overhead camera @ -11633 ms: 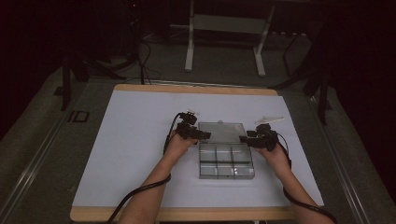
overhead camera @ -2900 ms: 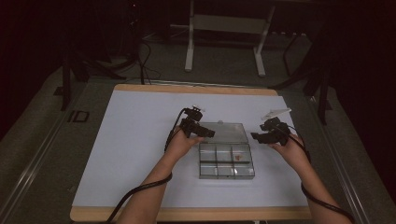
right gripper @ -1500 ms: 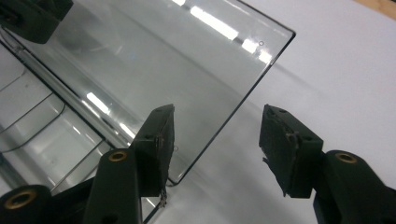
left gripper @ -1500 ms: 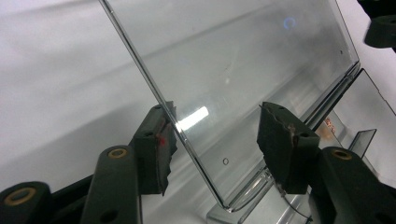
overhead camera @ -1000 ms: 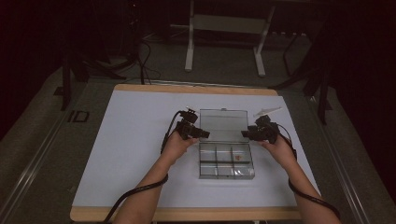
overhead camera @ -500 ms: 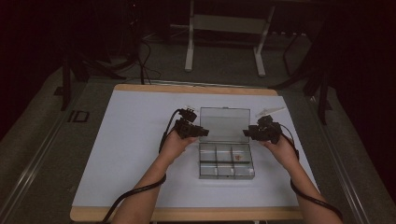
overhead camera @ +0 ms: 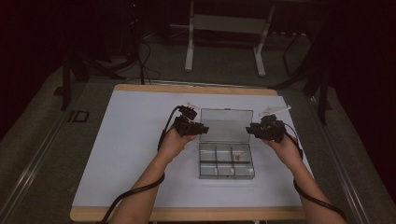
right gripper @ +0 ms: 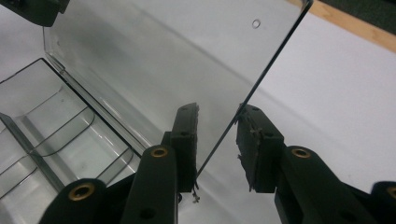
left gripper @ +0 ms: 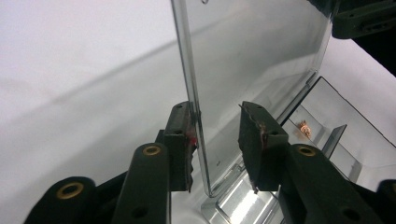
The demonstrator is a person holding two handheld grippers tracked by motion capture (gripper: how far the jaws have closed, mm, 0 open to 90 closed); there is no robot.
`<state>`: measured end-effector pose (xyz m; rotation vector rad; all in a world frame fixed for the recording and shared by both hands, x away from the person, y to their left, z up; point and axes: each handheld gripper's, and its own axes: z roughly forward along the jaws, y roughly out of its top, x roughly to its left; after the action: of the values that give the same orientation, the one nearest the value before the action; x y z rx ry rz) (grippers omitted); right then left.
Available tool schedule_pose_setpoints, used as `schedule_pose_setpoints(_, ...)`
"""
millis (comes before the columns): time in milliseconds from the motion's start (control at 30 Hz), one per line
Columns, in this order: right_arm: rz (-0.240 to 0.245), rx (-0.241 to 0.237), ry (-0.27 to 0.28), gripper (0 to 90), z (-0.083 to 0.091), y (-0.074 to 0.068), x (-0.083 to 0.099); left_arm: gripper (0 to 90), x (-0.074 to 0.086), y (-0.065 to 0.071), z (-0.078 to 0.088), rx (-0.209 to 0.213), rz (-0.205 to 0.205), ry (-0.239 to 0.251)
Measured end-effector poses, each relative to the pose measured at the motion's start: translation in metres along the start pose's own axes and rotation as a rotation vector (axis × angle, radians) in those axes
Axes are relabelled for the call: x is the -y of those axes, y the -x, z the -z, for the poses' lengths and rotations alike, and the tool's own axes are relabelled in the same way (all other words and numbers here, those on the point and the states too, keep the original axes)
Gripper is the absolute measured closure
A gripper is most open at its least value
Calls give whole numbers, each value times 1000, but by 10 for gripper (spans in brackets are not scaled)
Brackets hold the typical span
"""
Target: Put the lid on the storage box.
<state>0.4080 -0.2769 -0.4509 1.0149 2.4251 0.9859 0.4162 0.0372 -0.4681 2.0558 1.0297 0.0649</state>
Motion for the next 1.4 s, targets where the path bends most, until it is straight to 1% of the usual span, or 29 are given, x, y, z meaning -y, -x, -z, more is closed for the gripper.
schedule_pose_setpoints(33, 3, 1, 3, 686, 1, 0, 0, 660, 0, 1, 1, -6, -7, -4)
schedule_pose_setpoints(133, 3, -6, 20, 694, 7, -1, -1, 673, 0, 3, 4, -2, -13, -1)
schedule_pose_setpoints(333, 15, -7, 30, 717, 14, -5, 0, 684, 1, 8, 9, -7, -32, 4)
schedule_pose_setpoints(367, 17, -6, 32, 719, 15, -5, 1, 694, 1, 8, 9, -12, -38, -1)
schedule_pose_setpoints(433, 19, -12, 37, 727, 17, -6, 2, 708, 1, 9, 11, -14, -36, 1)
schedule_pose_setpoints(467, 22, -11, 39, 737, 18, -7, 3, 723, 2, 10, 12, -15, -43, -1)
schedule_pose_setpoints(667, 39, -17, 44, 752, 24, -10, 5, 727, 3, 15, 15, -25, -73, -5)
schedule_pose_setpoints(767, 48, -15, 46, 753, 25, -11, 5, 726, 4, 17, 16, -25, -76, -5)
schedule_pose_setpoints(967, 65, -24, 56, 760, 31, -15, 10, 718, 8, 24, 21, -40, -104, -3)
schedule_pose_setpoints(1133, 73, -32, 65, 764, 35, -18, 13, 716, 12, 27, 27, -38, -107, 3)
schedule_pose_setpoints(1267, 79, -43, 75, 769, 38, -21, 15, 718, 16, 31, 30, -40, -116, -2)
schedule_pose_setpoints(1300, 80, -45, 77, 768, 39, -22, 16, 721, 17, 32, 31, -43, -122, -3)
schedule_pose_setpoints(1400, 94, -42, 78, 767, 41, -25, 19, 737, 22, 33, 32, -43, -121, 0)
